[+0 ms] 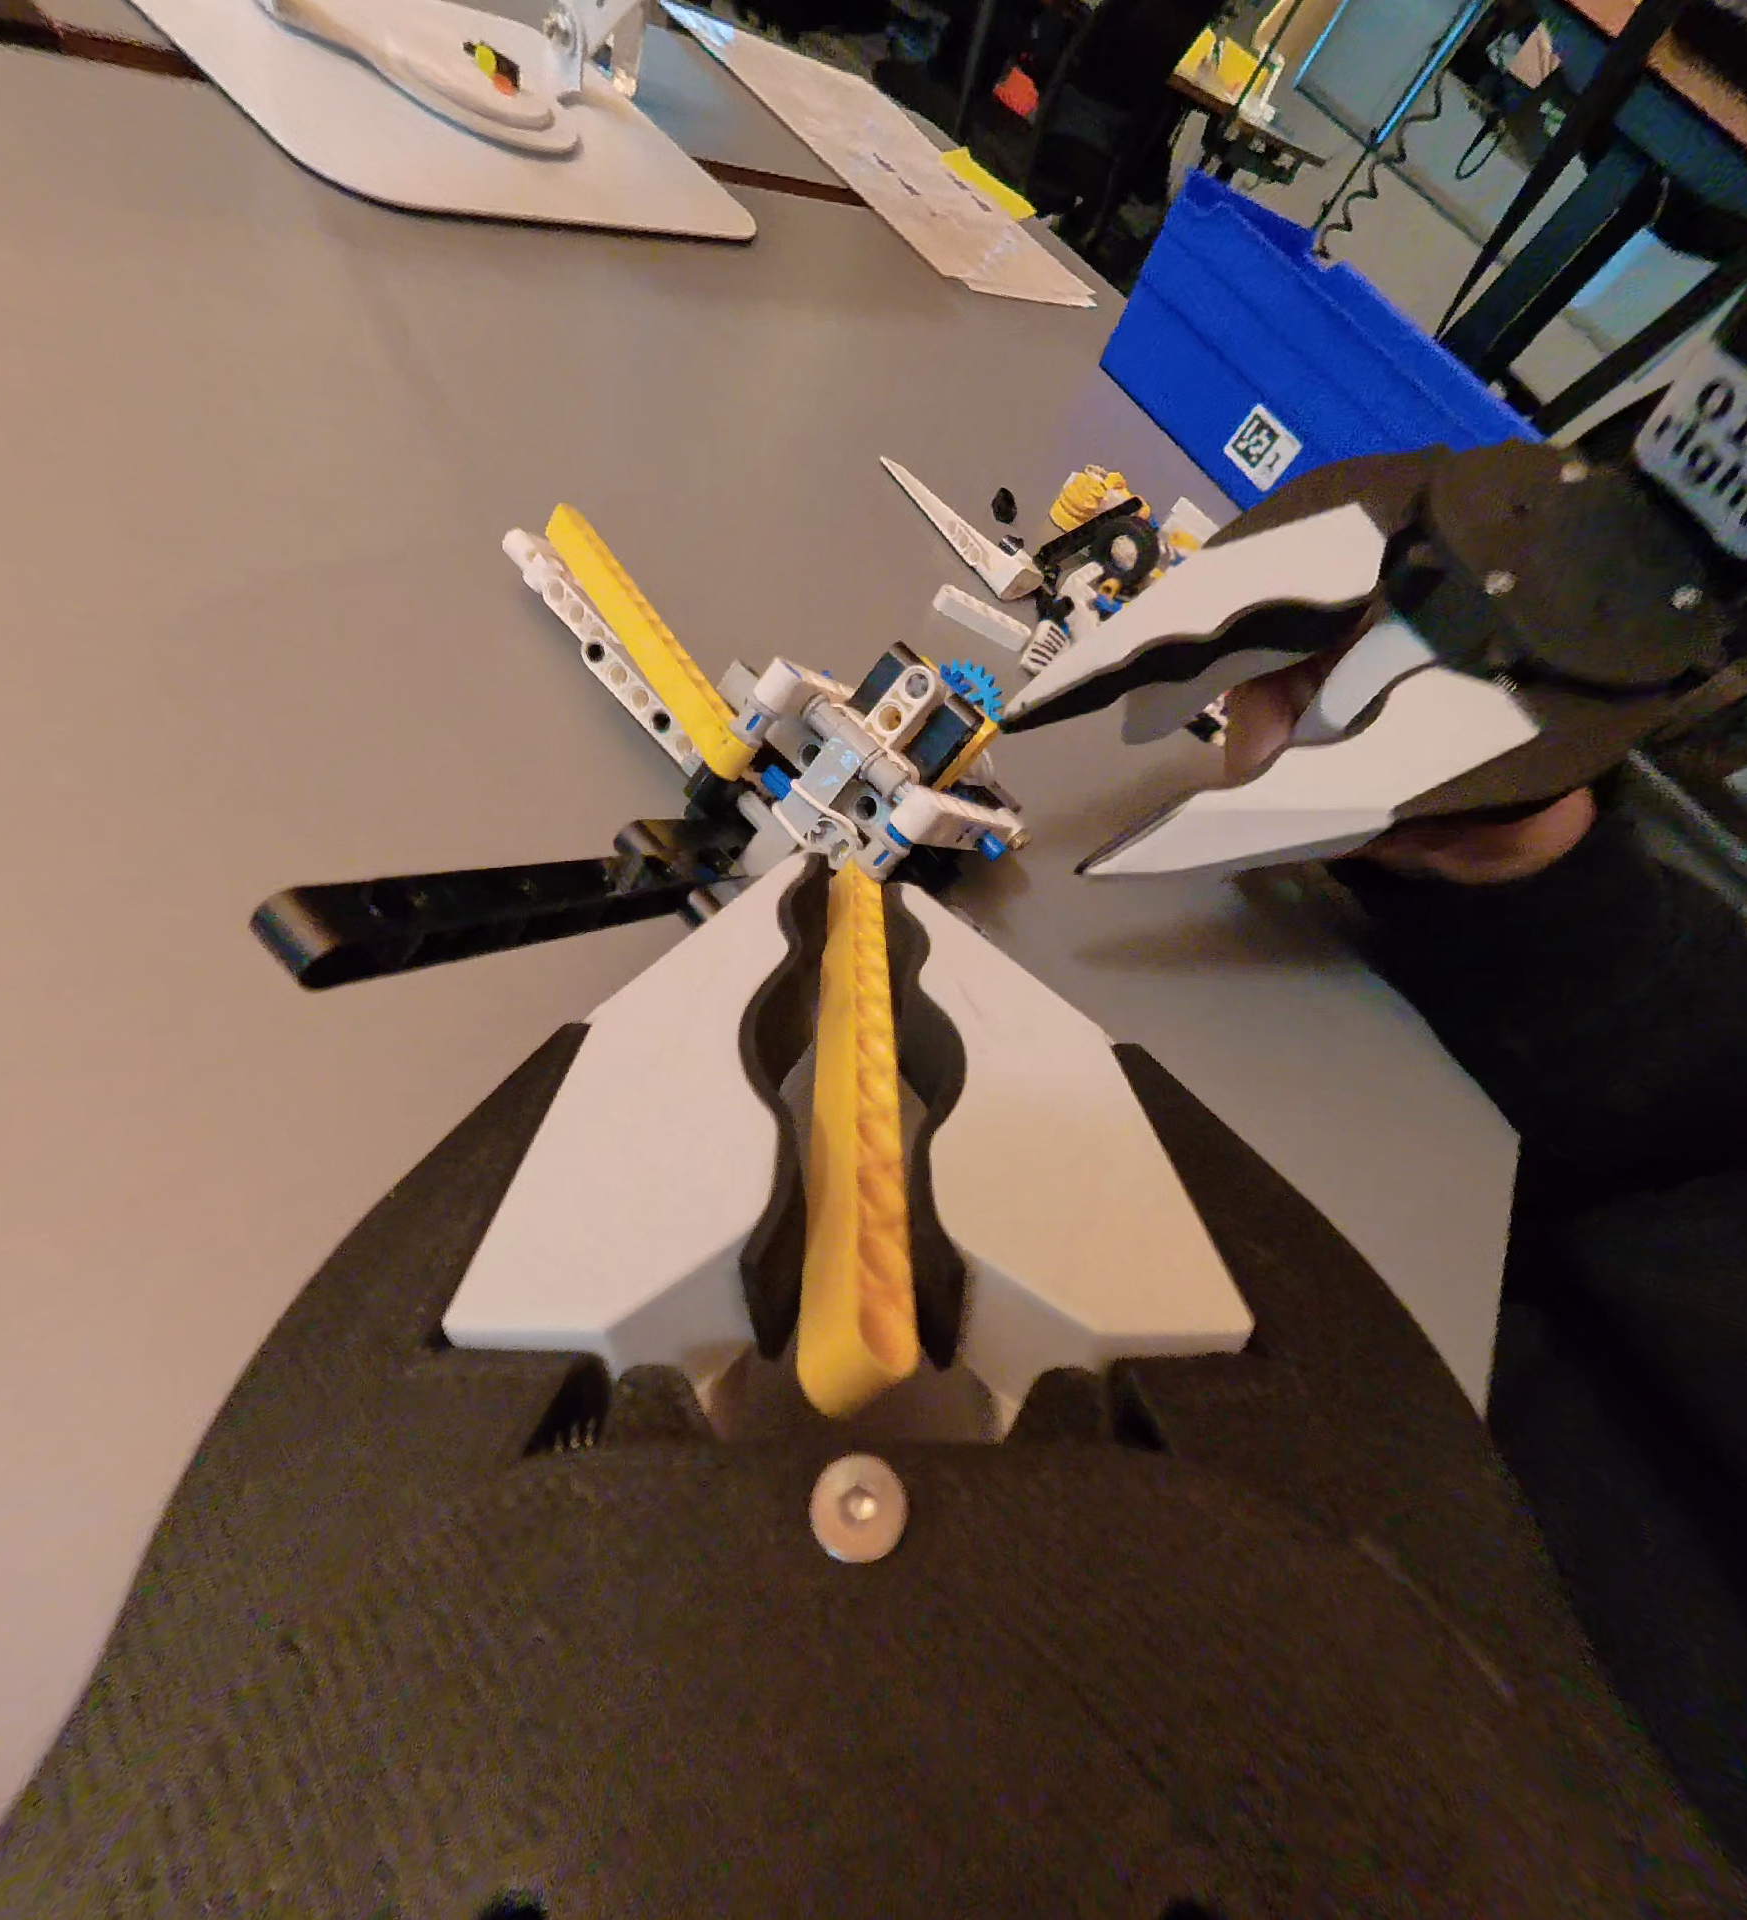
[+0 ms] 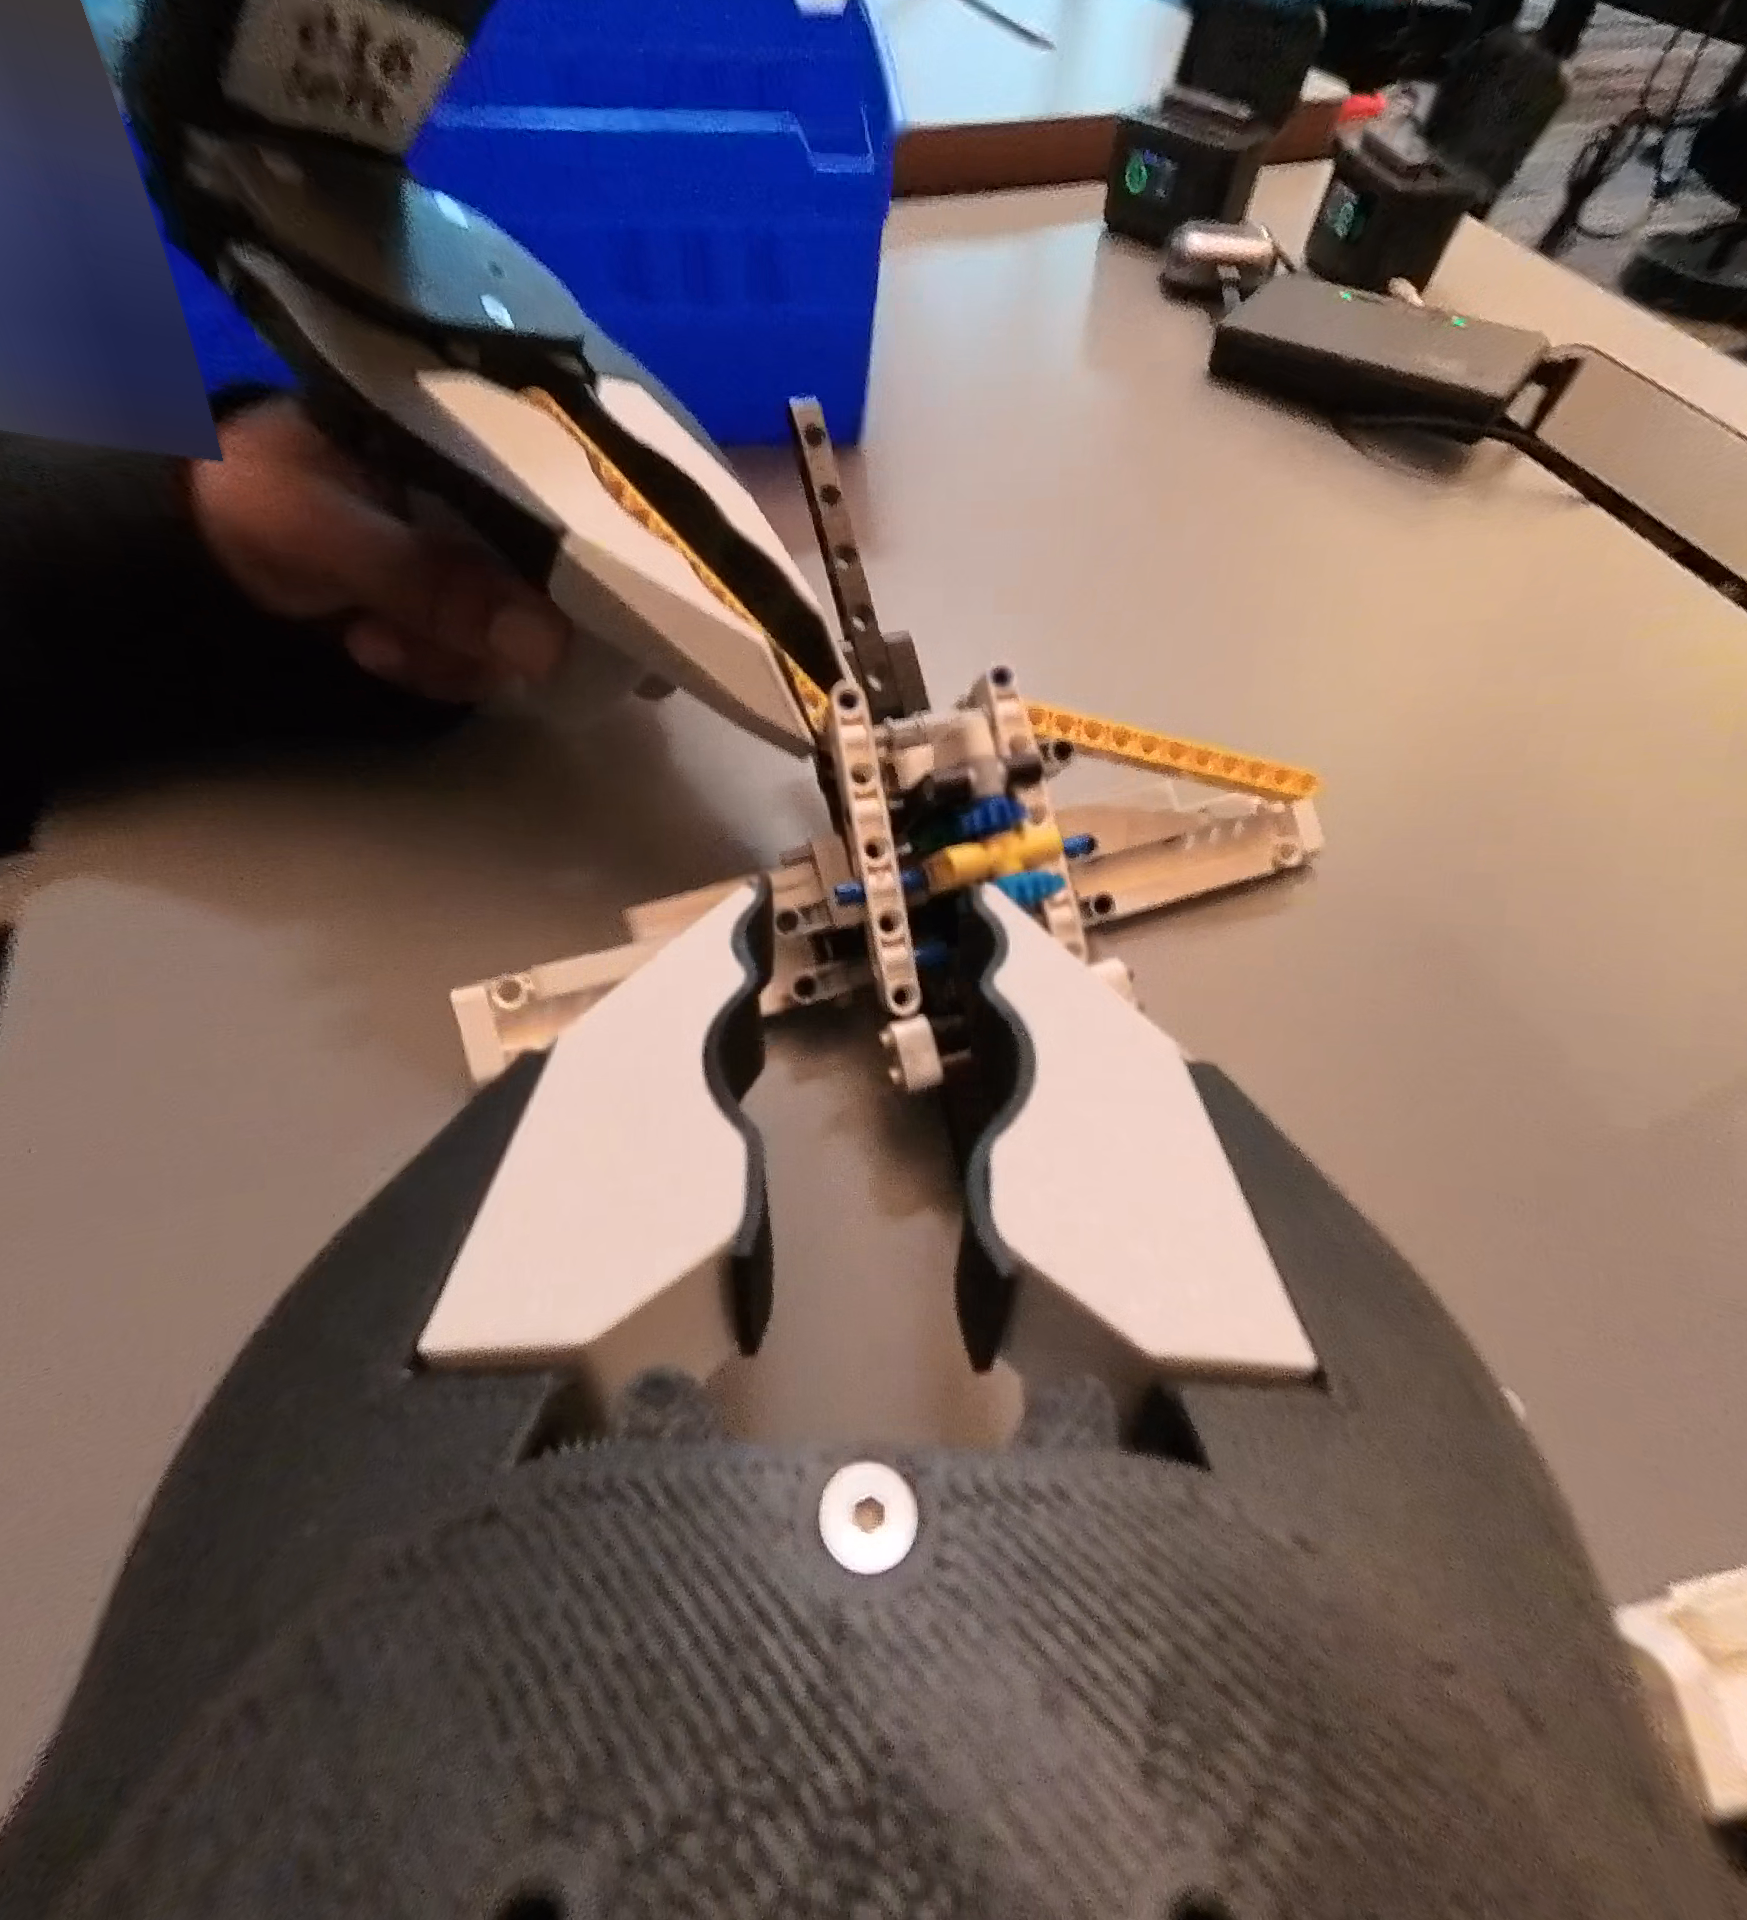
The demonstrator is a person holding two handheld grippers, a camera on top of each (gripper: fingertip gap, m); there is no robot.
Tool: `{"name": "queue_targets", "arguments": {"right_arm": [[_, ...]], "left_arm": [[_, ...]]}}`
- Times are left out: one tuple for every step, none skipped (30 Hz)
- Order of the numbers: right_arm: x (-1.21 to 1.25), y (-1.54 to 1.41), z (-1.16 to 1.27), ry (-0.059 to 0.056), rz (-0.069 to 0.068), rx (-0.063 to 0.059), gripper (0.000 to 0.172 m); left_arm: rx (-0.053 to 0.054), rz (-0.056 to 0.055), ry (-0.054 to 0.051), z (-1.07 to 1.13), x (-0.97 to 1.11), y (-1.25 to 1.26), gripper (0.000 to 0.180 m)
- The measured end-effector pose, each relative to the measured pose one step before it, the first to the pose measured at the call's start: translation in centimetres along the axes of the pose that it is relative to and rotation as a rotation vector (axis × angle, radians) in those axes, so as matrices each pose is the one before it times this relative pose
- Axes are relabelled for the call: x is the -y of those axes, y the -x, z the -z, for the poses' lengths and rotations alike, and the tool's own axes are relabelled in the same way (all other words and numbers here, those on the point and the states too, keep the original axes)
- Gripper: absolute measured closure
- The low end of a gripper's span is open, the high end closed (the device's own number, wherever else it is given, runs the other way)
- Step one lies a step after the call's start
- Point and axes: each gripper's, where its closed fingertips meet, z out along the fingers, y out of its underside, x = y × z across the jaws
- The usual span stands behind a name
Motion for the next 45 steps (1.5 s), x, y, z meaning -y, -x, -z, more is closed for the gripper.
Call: {"name": "queue_targets", "arguments": {"right_arm": [[-0.554, -0.064, -0.167, 0.0237, 0.0174, -0.0228, 0.137], [-0.467, 0.010, -0.245, 0.0196, 0.0125, -0.0135, 0.134], [-0.496, 0.071, -0.296, 0.0264, 0.0101, -0.0030, 0.132], [-0.415, 0.014, -0.265, 0.0249, 0.0083, -0.0024, 0.131], [-0.062, -0.031, -0.180, 0.0029, 0.0049, -0.0051, 0.128], [0.169, 0.106, -0.052, -0.0122, 0.0009, 0.0049, 0.127], [0.169, 0.071, 0.003, -0.0123, -0.0061, 0.0078, 0.126], [0.045, 0.001, -0.001, -0.0063, -0.0114, 0.0068, 0.128], [0.042, -0.067, -0.002, -0.0049, -0.0109, 0.0049, 0.129], [0.102, -0.088, 0.040, -0.0071, -0.0075, 0.0036, 0.131], [0.227, -0.039, 0.049, -0.0123, -0.0043, 0.0034, 0.132], [0.365, 0.015, 0.071, -0.0185, -0.0017, 0.0041, 0.134], [0.419, 0.083, 0.073, -0.0209, 0.0003, 0.0058, 0.135], [0.388, 0.166, 0.013, -0.0179, 0.0014, 0.0089, 0.136], [0.234, 0.181, -0.045, -0.0082, 0.0002, 0.0093, 0.136], [0.005, 0.148, -0.120, 0.0050, 0.0010, 0.0069, 0.137], [-0.198, 0.073, -0.141, 0.0149, 0.0058, 0.0009, 0.137], [-0.281, 0.014, -0.136, 0.0173, 0.0115, -0.0062, 0.136], [-0.302, -0.055, -0.115, 0.0170, 0.0143, -0.0118, 0.136], [-0.262, -0.076, -0.082, 0.0155, 0.0141, -0.0138, 0.137], [-0.156, -0.004, -0.072, 0.0108, 0.0134, -0.0094, 0.138], [-0.012, 0.068, -0.057, 0.0040, 0.0119, -0.0049, 0.138], [0.111, 0.115, -0.043, -0.0016, 0.0116, -0.0030, 0.139], [0.180, 0.116, -0.044, -0.0048, 0.0114, -0.0019, 0.139], [0.162, 0.151, -0.078, -0.0037, 0.0095, 0.0013, 0.141], [0.064, 0.096, -0.122, 0.0027, 0.0067, 0.0013, 0.142], [-0.054, 0.082, -0.168, 0.0085, 0.0063, 0.0023, 0.142], [-0.118, 0.094, -0.195, 0.0117, 0.0055, 0.0041, 0.142], [-0.098, 0.082, -0.184, 0.0109, 0.0068, 0.0029, 0.142], [-0.063, 0.063, -0.151, 0.0085, 0.0080, 0.0007, 0.142], [-0.073, 0.006, -0.136, 0.0094, 0.0070, -0.0016, 0.143], [-0.100, -0.058, -0.109, 0.0102, 0.0063, -0.0048, 0.144], [-0.017, -0.110, -0.046, 0.0043, 0.0061, -0.0064, 0.145], [-0.012, -0.110, 0.008, 0.0036, 0.0030, -0.0034, 0.148], [-0.007, -0.081, 0.016, 0.0007, -0.0021, 0.0007, 0.151], [0.008, -0.071, 0.026, -0.0023, -0.0076, 0.0042, 0.153], [0.029, -0.020, 0.029, -0.0055, -0.0126, 0.0084, 0.154], [0.045, 0.021, 0.018, -0.0080, -0.0176, 0.0117, 0.155], [0.045, 0.011, 0.033, -0.0089, -0.0202, 0.0127, 0.155], [0.034, -0.014, 0.036, -0.0073, -0.0209, 0.0120, 0.156], [0.025, 0.023, 0.018, -0.0038, -0.0191, 0.0136, 0.156], [0.004, 0.026, 0.009, -0.0010, -0.0166, 0.0118, 0.157], [0.007, 0.020, -0.009, 0.0006, -0.0181, 0.0088, 0.157], [0.001, 0.021, -0.010, 0.0007, -0.0199, 0.0072, 0.157], [0.002, 0.025, -0.009, 0.0000, -0.0130, 0.0053, 0.157]], "left_arm": [[-0.0242, 0.0266, 0.0063, 0.087, -0.180, -0.098, 0.170], [-0.0209, 0.0273, 0.0172, 0.125, -0.354, -0.090, 0.161], [-0.0065, 0.0268, 0.0243, 0.240, -0.490, 0.067, 0.149], [-0.0044, 0.0257, 0.0185, 0.456, -0.512, 0.018, 0.141], [-0.0077, 0.0200, 0.0014, 0.650, -0.406, -0.139, 0.132], [-0.0029, 0.0149, -0.0110, 0.839, -0.337, -0.158, 0.126], [0.0122, 0.0176, -0.0206, 0.975, -0.244, 0.017, 0.123], [0.0166, 0.0197, -0.0355, 1.081, -0.017, 0.069, 0.120], [0.0100, 0.0198, -0.0553, 1.120, 0.341, -0.056, 0.120], [0.0024, 0.0133, -0.0680, 1.040, 0.654, -0.237, 0.121], [-0.0018, 0.0003, -0.0596, 0.763, 0.748, -0.398, 0.122], [-0.0104, -0.0158, -0.0386, 0.366, 0.652, -0.622, 0.123], [-0.0145, -0.0301, -0.0120, -0.060, 0.465, -0.730, 0.123], [-0.0060, -0.0442, 0.0144, -0.411, 0.211, -0.543, 0.122], [0.0078, -0.0560, 0.0344, -0.646, 0.001, -0.232, 0.120], [0.0175, -0.0630, 0.0434, -0.793, -0.102, 0.037, 0.119], [0.0216, -0.0625, 0.0425, -0.868, -0.091, 0.183, 0.118], [0.0119, -0.0577, 0.0396, -0.901, -0.082, 0.109, 0.117], [0.0032, -0.0468, 0.0365, -0.902, -0.079, 0.070, 0.116], [0.0055, -0.0343, 0.0363, -0.842, -0.107, 0.185, 0.116], [0.0089, -0.0273, 0.0367, -0.765, -0.181, 0.296, 0.116], [0.0048, -0.0209, 0.0385, -0.668, -0.270, 0.257, 0.117], [-0.0009, -0.0168, 0.0334, -0.557, -0.270, 0.137, 0.117], [-0.0055, -0.0152, 0.0263, -0.438, -0.221, 0.007, 0.119], [-0.0071, -0.0130, 0.0186, -0.309, -0.158, -0.052, 0.124], [-0.0055, -0.0089, 0.0125, -0.206, -0.099, -0.058, 0.129], [-0.0078, -0.0073, 0.0087, -0.128, -0.090, -0.114, 0.135], [-0.0054, -0.0045, 0.0067, -0.083, -0.148, -0.090, 0.140], [-0.0017, -0.0050, 0.0110, -0.070, -0.282, -0.039, 0.144], [0.0034, -0.0029, 0.0140, -0.057, -0.333, 0.061, 0.149], [-0.0020, -0.0058, 0.0111, -0.065, -0.294, -0.023, 0.155], [-0.0085, -0.0078, 0.0031, -0.056, -0.173, -0.129, 0.163], [0.0068, -0.0058, -0.0038, -0.043, -0.051, 0.112, 0.166], [0.0099, -0.0057, -0.0070, -0.020, 0.016, 0.184, 0.169], [-0.0039, 0.0007, -0.0048, -0.025, -0.005, -0.004, 0.169], [-0.0060, 0.0087, -0.0009, 0.010, -0.027, -0.006, 0.169], [-0.0051, 0.0075, 0.0000, 0.010, -0.024, 0.000, 0.169], [-0.0020, 0.0013, -0.0007, 0.003, -0.003, -0.007, 0.169], [0.0001, -0.0029, 0.0004, 0.011, -0.030, -0.012, 0.169], [0.0015, -0.0031, 0.0010, -0.003, -0.015, -0.006, 0.169], [0.0015, -0.0040, 0.0027, 0.018, -0.026, -0.031, 0.169], [0.0021, -0.0042, 0.0037, 0.009, -0.027, -0.013, 0.169], [0.0025, -0.0052, 0.0032, 0.022, -0.032, -0.008, 0.169], [0.0030, -0.0037, 0.0018, 0.018, -0.003, -0.013, 0.170], [0.0035, -0.0019, -0.0001, -0.004, 0.010, 0.012, 0.170]]}}
